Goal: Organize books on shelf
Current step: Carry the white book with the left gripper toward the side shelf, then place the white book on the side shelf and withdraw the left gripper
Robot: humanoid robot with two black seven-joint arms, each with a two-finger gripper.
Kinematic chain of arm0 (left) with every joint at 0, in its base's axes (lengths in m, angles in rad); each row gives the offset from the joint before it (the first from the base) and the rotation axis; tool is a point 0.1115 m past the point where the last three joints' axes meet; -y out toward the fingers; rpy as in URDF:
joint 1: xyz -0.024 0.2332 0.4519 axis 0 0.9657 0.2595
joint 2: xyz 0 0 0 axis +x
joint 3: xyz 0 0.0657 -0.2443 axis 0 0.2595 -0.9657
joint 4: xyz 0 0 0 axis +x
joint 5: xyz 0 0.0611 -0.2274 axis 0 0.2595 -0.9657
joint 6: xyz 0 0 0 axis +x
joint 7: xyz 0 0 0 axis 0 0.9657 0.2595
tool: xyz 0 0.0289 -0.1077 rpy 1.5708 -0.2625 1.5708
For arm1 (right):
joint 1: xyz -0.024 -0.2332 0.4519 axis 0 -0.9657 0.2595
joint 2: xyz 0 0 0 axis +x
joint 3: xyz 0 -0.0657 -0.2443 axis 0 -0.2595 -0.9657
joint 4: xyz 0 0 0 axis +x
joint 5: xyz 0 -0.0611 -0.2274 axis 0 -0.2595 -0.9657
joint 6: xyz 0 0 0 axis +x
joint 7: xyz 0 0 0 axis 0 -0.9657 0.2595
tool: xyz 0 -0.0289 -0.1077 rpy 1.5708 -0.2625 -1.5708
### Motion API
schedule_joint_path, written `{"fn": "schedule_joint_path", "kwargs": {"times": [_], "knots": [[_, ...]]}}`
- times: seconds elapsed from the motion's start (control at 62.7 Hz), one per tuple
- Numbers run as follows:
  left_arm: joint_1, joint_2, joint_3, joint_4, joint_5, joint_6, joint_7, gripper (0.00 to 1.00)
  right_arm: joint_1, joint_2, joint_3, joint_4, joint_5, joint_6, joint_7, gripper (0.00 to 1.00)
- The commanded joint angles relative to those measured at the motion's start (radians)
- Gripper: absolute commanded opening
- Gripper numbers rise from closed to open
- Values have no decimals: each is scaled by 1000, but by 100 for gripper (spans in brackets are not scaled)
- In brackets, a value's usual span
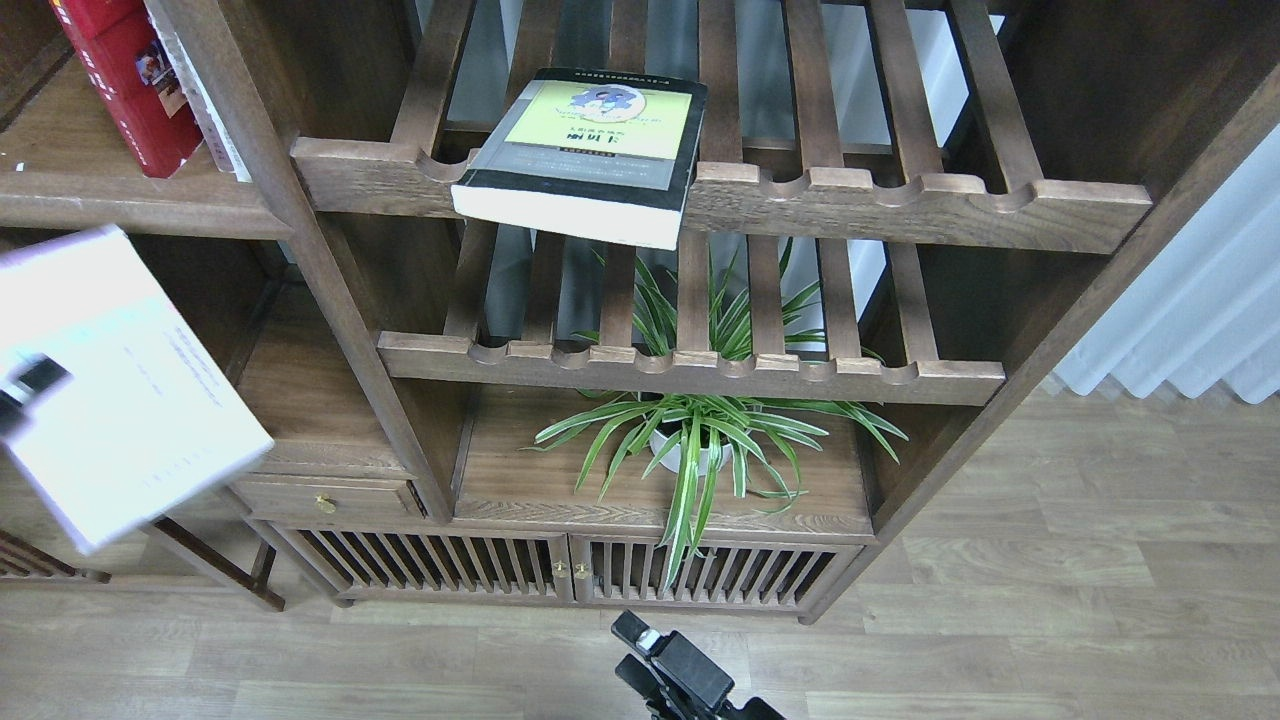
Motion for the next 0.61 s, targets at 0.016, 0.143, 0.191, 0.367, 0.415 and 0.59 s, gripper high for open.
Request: {"fn": "schedule_joint_path", "kwargs": {"times": [0.016,0.143,0.191,0.367,0.415,0.59], "knots": [[0,29,-78,12,13,0,45,7,0,2,0,-10,1,0,1,99],[-3,43,-154,34,65,0,70,7,0,7,0,-13,2,0,1,99],[-15,45,-187,57,109,0,73,8,-1,7,0,-13,2,0,1,99],[-162,39,-221,92,295,0,87,8,-1,10,-4,-13,1,0,1,99],[-205,37,-221,95,338,0,87,8,-1,10,-6,-13,1,0,1,99],[-380,35,-192,98,471,0,99,9,-14,7,-6,-13,1,0,1,99]]}}
